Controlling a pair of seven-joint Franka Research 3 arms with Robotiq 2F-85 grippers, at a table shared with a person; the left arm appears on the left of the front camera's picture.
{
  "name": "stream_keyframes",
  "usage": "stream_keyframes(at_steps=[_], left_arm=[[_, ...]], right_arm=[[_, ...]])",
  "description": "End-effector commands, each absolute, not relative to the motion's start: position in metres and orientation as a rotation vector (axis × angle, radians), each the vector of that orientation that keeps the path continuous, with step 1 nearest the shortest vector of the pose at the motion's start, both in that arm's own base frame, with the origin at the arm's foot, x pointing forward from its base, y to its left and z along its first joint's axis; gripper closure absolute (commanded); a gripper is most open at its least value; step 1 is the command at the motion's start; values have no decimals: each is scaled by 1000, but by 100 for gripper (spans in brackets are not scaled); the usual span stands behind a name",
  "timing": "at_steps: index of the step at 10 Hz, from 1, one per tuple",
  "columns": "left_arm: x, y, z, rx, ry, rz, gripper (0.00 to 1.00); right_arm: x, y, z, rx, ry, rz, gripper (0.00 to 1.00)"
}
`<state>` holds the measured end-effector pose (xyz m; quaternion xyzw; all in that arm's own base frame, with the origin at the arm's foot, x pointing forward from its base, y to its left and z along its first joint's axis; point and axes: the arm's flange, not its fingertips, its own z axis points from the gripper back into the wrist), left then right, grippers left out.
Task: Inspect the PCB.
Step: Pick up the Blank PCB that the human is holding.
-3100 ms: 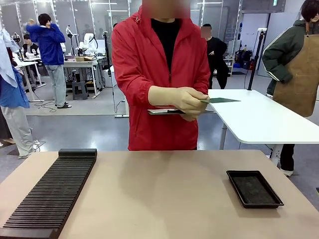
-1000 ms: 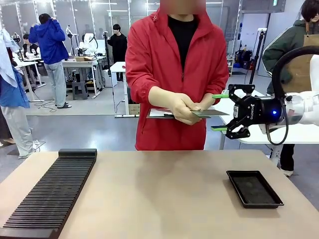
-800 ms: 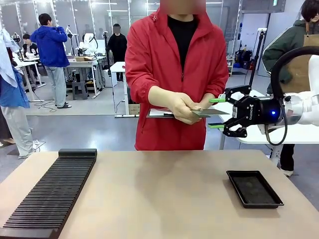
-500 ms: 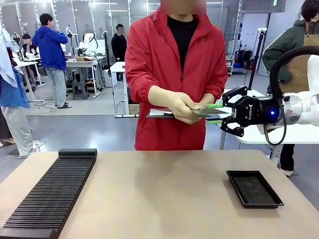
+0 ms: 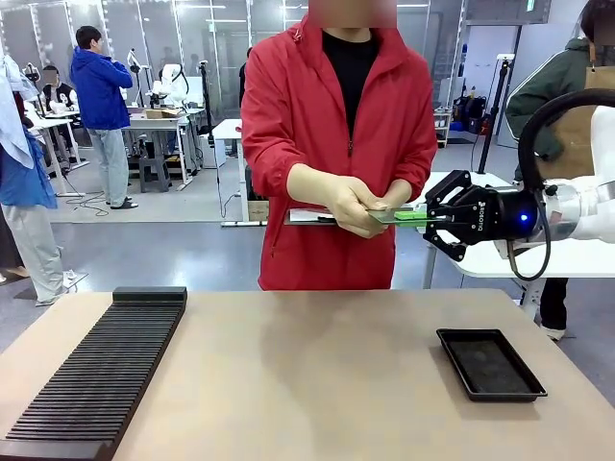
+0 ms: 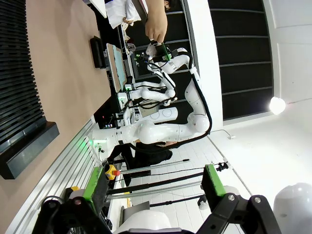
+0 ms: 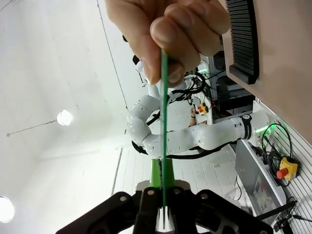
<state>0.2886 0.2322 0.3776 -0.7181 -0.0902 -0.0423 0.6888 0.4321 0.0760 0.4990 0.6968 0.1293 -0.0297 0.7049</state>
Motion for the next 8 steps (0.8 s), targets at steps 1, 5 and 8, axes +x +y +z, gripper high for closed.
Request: stream_keyframes(at_steps=[1,5,8], left_arm=[[287,235,381,-1598,-195,-91,0],[287,235,381,-1598,-195,-91,0],[287,235,381,-1598,-195,-91,0]], right_arm=[[436,82,505,1553,304,-86,100],[432,76,499,1549,287,-66,100],[432,76,499,1549,287,-66,100]])
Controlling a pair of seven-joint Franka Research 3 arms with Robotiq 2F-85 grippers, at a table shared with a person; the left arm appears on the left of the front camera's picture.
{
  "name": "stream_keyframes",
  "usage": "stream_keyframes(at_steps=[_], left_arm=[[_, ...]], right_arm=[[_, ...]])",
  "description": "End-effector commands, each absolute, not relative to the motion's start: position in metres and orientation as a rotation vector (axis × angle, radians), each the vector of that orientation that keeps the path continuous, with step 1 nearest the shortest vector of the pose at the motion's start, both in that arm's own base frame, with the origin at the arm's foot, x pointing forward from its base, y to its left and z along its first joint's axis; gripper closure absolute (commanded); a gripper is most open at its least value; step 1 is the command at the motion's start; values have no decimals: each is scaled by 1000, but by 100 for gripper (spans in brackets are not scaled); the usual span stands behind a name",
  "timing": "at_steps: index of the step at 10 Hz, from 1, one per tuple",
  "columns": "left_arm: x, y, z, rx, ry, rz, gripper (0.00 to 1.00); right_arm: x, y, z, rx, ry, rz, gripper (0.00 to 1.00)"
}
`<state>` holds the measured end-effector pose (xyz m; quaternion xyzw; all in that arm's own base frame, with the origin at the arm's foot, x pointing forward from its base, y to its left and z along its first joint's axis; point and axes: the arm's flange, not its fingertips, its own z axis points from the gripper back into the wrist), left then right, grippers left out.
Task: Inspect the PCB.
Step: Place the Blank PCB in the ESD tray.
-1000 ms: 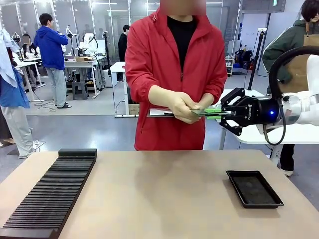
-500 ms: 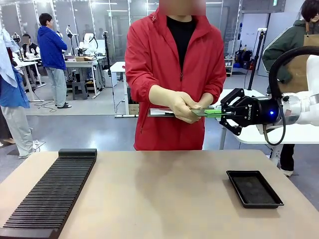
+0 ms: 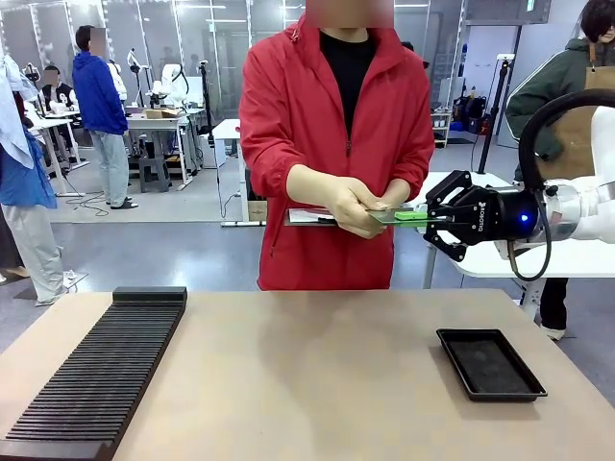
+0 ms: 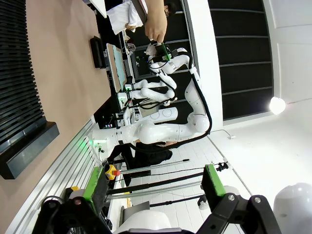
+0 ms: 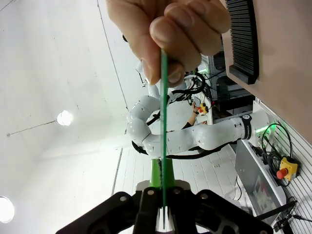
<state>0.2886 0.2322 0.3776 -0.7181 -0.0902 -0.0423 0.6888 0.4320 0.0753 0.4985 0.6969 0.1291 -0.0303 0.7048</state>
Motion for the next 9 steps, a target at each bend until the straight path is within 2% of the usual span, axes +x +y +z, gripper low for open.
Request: stream_keyframes(at_steps=[1,9], left_arm=[[287,235,381,-1598,-195,-91,0],[287,235,381,-1598,-195,-91,0]], right_arm=[[432,76,499,1549,287,-66,100],[432,76,499,1549,287,-66,100]])
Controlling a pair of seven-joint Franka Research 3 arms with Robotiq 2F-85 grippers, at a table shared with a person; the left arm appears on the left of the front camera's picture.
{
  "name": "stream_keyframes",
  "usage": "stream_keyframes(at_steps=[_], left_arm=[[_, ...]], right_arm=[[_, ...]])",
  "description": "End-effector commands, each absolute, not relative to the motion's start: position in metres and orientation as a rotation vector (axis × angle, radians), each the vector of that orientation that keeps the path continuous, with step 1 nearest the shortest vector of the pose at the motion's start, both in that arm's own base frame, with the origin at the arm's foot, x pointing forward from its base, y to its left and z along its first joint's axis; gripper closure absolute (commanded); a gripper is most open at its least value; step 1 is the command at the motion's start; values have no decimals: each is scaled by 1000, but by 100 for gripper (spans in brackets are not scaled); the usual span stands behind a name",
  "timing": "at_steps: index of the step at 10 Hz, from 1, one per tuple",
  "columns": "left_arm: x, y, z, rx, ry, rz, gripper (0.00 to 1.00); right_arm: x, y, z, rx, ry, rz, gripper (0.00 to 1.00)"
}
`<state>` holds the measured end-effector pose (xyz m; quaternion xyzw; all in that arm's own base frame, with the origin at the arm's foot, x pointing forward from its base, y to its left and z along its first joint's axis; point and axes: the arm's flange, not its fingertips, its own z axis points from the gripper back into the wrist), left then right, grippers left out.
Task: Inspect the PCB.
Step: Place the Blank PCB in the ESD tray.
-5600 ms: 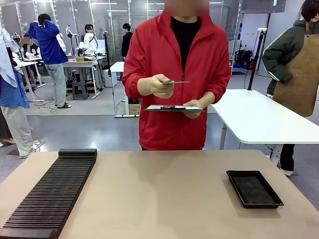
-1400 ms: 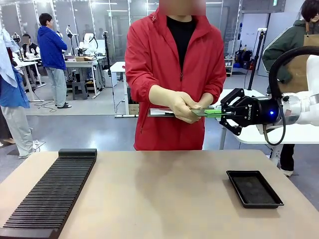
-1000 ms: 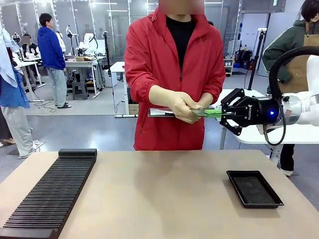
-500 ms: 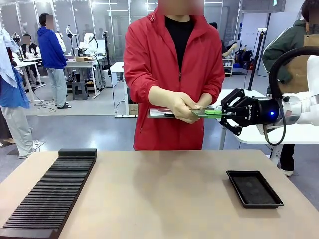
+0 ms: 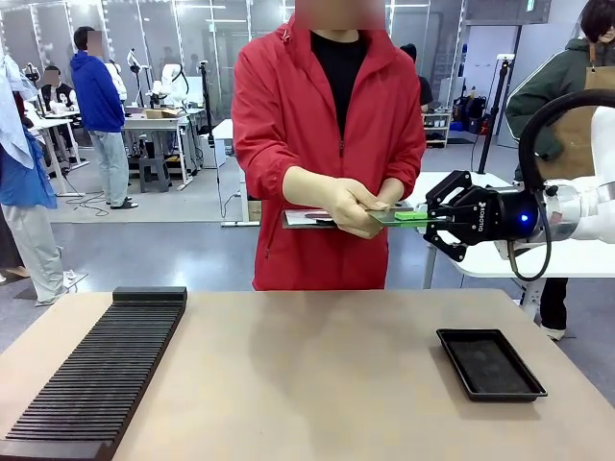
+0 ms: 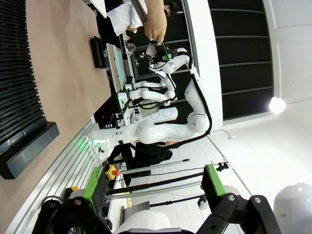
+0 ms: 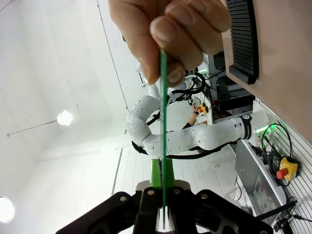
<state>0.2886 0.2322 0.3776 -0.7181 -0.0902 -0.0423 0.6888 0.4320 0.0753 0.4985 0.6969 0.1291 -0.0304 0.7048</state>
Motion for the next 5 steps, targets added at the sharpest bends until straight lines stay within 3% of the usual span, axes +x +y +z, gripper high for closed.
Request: stream_keyframes(at_steps=[1,5], left_arm=[[287,235,381,-1598,-195,-91,0],[287,235,381,-1598,-195,-91,0]], right_arm=[[432,76,499,1549,287,-66,100],[432,76,499,1549,287,-66,100]])
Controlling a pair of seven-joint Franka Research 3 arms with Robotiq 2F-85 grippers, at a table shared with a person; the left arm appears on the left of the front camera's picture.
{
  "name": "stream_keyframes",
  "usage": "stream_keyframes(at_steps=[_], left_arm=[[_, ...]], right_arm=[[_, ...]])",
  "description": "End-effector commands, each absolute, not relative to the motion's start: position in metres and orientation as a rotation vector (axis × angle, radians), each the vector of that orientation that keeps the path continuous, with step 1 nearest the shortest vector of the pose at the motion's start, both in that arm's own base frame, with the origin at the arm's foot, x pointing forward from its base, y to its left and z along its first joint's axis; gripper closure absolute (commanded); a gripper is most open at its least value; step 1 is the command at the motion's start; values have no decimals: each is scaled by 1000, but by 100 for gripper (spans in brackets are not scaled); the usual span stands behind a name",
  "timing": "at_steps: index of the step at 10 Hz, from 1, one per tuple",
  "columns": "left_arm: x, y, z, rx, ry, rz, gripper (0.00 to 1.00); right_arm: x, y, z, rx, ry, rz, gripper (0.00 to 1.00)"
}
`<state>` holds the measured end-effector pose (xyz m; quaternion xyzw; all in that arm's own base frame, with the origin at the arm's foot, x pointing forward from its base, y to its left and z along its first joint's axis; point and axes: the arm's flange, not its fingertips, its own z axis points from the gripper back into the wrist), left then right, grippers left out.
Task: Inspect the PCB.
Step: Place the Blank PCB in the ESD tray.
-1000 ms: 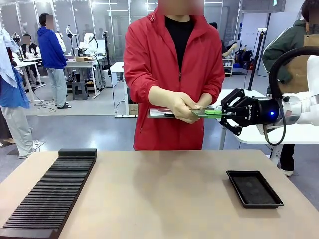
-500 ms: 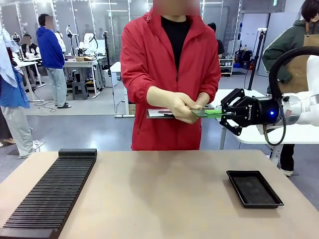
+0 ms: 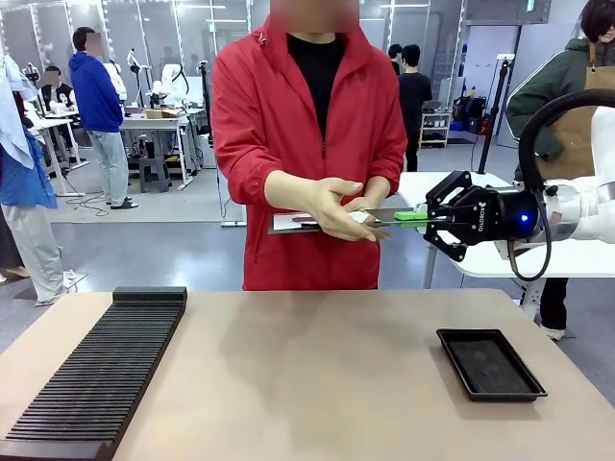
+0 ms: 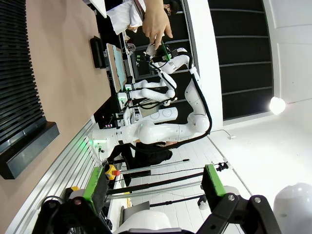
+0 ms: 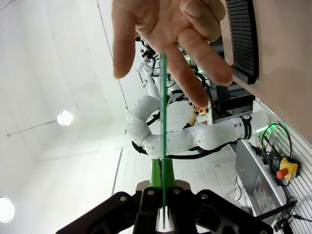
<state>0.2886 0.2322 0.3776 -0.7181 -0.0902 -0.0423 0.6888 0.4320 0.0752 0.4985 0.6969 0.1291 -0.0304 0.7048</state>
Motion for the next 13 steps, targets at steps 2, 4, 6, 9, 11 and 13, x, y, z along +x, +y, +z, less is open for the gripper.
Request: stream_keyframes(at_steps=[2,4,6,9,11,13], left_arm=[[287,235,381,-1598,-195,-91,0],[287,235,381,-1598,-195,-91,0],[287,235,381,-1598,-195,-91,0],[287,235,381,-1598,-195,-91,0],[287,235,381,-1598,-195,-91,0],[287,235,381,-1598,-195,-91,0]], right_arm=[[432,76,499,1549,287,-66,100],[432,76,499,1549,287,-66,100],[432,76,499,1549,287,-66,100],[432,76,499,1549,287,-66,100],[432,75,498,1549,287,-68,97],[424,47,503,1404,160,0,97]])
